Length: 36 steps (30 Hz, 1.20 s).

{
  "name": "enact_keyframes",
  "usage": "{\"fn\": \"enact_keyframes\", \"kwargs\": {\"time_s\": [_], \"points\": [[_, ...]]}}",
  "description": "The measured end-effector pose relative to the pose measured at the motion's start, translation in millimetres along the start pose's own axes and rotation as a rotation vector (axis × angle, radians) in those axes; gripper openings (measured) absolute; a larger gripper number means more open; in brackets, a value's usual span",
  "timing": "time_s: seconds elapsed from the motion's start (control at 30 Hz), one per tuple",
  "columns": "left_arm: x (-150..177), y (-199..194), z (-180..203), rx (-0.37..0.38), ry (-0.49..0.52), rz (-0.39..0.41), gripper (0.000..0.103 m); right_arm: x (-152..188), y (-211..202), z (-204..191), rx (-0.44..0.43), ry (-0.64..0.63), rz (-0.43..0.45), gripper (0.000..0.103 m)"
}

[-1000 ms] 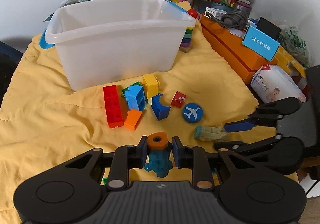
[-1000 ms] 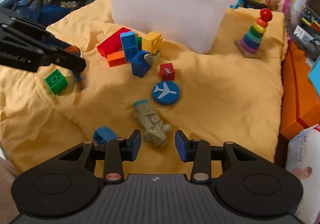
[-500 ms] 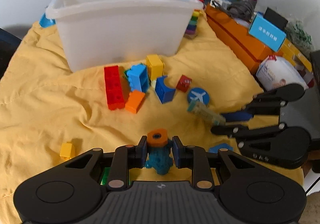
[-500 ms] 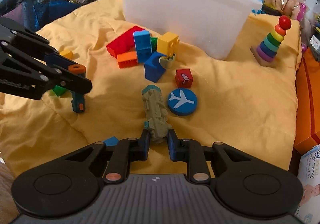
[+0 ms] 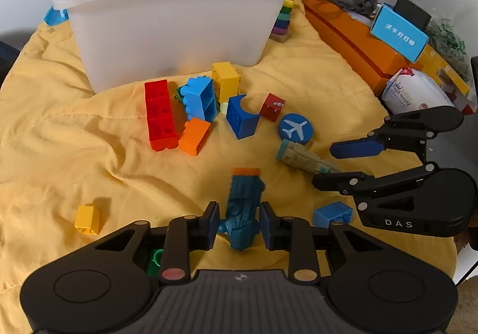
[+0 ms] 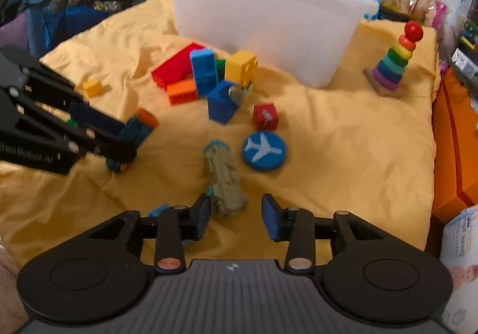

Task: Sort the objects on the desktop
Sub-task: 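Lift teal figure with left gripper while right lifts olive-green figure, then carry both figures over the white bin and open both grippers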

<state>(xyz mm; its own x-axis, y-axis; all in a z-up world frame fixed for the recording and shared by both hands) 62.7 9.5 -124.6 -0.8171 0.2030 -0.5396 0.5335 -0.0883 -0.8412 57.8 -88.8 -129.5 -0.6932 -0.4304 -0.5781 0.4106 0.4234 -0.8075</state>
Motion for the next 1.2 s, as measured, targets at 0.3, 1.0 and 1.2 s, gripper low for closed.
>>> {"fn": "enact_keyframes", "kwargs": {"time_s": [0.3,1.0,1.2], "points": [[-6,0,0,0.030,0.018,0.000,0.025,-7,15,2,-0.065,0.032,-0.011,0.024],[-207,-49,-74,-0.126,-0.117,0.377,0.025,-198,-67,44,0.061,0.010,0.442,0.022],[-199,2,-86,-0.169,-0.146,0.265,0.027,-209,-21,72,0.064,0.130,0.360,0.023]]}}
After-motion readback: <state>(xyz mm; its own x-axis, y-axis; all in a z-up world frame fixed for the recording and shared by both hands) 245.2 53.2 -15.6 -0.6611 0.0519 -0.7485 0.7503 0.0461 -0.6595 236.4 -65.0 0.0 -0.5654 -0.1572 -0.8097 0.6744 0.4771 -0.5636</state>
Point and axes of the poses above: each gripper's, at about its wrist camera, not at the fingertips, and y roughly the way its jaws point, z to its right, x to its underside, the point moved 7 cm from there along y, roughly the way its jaws point, and after that the axes turned 14 degrees about -x, right-handed, at the moved point
